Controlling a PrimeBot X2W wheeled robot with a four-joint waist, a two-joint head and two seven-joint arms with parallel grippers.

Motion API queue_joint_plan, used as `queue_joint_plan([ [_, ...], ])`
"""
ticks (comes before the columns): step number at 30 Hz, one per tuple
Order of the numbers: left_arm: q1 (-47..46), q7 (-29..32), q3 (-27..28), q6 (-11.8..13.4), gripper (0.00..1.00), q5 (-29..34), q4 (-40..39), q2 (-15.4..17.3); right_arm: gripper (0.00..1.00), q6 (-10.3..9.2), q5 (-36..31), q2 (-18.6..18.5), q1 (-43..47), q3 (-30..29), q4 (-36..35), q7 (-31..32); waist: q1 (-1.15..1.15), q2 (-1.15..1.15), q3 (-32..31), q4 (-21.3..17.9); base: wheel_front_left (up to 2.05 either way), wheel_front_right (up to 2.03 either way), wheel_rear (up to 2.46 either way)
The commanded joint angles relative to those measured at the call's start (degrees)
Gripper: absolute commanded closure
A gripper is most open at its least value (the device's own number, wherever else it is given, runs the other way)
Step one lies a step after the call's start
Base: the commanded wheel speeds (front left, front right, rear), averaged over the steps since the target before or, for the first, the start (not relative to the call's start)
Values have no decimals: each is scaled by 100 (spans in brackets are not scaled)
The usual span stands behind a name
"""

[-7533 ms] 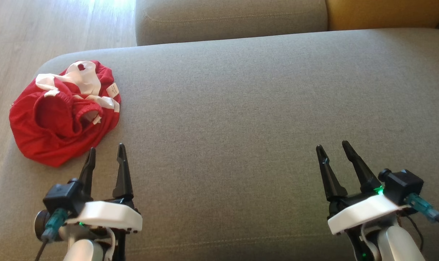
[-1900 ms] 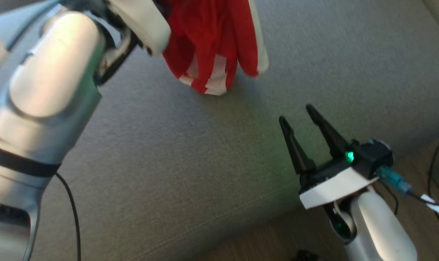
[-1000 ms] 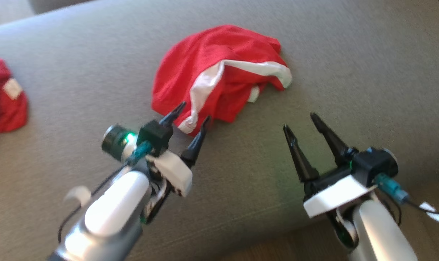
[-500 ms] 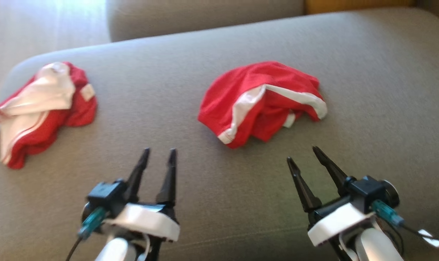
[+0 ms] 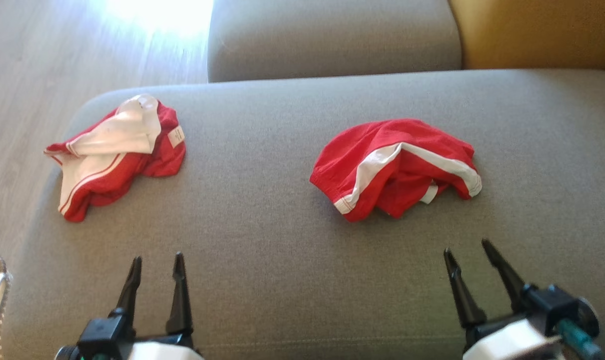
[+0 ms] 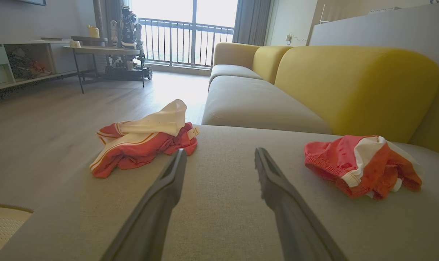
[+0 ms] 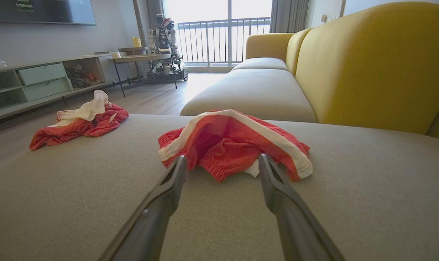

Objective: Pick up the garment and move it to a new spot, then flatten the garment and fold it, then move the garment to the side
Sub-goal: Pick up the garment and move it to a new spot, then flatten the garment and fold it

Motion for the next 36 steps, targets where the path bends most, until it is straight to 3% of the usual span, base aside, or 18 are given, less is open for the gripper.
queue_joint_plan([
  [1, -99, -70, 297, -8, 0, 143, -239, -65, 0, -1, -32, 1, -23, 147, -228, -54, 0, 0, -74, 32, 0, 0, 0],
  [12, 139, -70, 495, -167, 0, 607, -191, -102, 0, -1, 15, 1, 61, 211, -358, -54, 0, 0, -122, -9, 0, 0, 0],
  [36, -62, -70, 392, -236, 0, 532, 185, -113, 0, -1, 172, 1, -10, 259, -350, -54, 0, 0, 1, -57, 0, 0, 0],
])
